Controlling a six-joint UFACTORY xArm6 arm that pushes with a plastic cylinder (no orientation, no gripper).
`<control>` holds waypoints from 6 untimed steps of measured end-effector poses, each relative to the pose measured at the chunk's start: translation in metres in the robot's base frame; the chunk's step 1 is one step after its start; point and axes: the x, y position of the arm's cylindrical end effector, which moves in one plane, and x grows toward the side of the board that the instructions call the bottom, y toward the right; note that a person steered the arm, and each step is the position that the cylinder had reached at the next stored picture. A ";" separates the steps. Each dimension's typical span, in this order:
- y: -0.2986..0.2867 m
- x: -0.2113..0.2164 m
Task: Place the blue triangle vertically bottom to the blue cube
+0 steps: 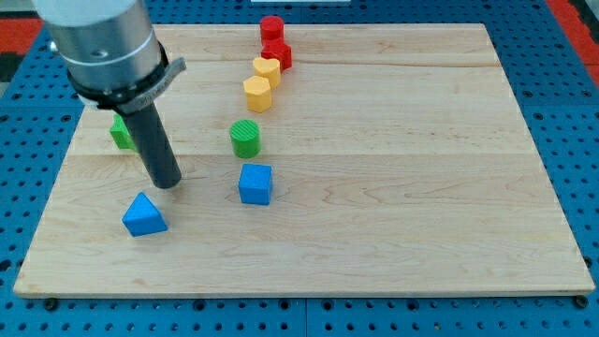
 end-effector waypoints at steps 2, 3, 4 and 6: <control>-0.029 0.048; -0.004 0.065; 0.032 0.065; 0.049 0.075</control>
